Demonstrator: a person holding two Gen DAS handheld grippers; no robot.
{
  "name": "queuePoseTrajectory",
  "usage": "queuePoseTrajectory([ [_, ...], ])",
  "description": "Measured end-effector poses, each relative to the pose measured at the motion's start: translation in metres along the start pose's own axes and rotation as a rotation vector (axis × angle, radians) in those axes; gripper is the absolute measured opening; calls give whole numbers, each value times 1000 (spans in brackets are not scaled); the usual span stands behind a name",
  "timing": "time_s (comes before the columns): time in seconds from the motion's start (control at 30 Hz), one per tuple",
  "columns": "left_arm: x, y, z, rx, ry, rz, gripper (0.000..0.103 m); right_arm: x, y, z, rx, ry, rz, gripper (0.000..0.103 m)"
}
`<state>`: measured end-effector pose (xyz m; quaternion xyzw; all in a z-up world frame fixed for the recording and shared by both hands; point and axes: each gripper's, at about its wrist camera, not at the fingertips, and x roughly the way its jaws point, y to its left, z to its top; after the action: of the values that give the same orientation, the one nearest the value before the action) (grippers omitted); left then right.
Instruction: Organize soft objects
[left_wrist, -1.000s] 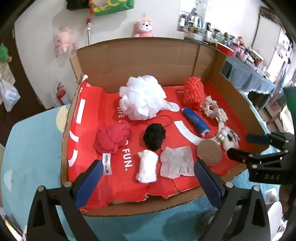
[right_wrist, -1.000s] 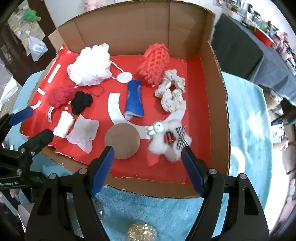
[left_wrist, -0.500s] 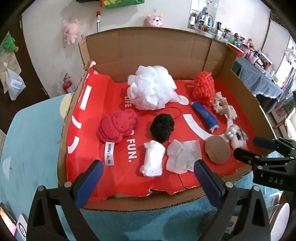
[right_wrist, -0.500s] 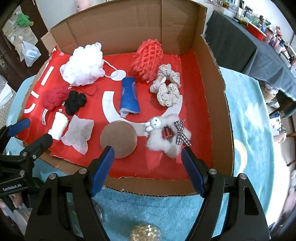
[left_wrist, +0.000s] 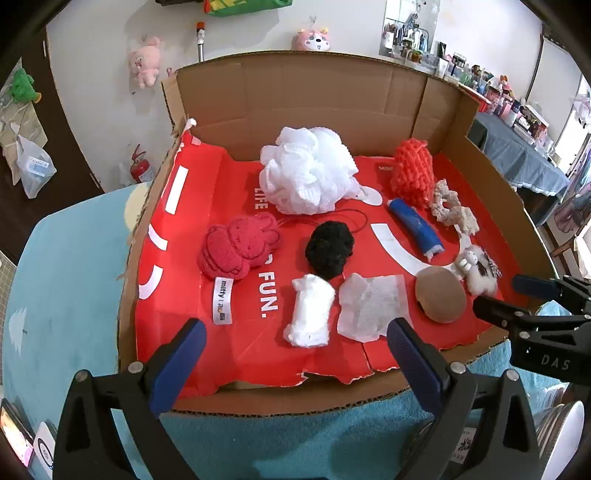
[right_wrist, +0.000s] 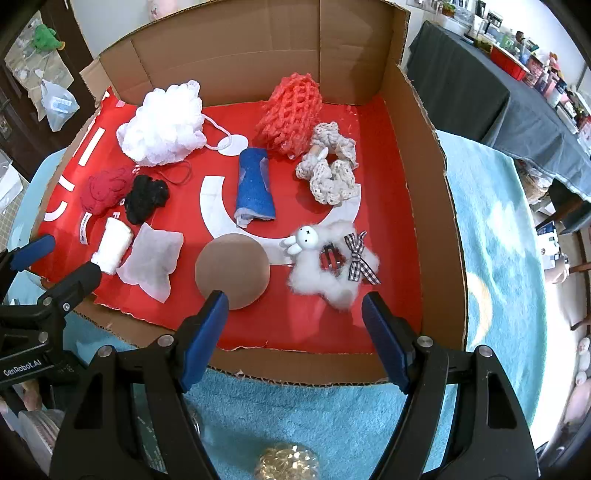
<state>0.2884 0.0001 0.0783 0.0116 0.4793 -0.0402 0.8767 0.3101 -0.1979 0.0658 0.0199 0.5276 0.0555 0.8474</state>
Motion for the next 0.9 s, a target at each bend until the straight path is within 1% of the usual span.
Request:
queuePoseTrajectory([
  [0.5,-3,0,-2,-8,-11,15,100,-3,-2,-3,-4,-16,-2,74],
  [0.9,-3,4,-3,-18,-10,14,100,-5,4,-3,-20,-31,4,74],
])
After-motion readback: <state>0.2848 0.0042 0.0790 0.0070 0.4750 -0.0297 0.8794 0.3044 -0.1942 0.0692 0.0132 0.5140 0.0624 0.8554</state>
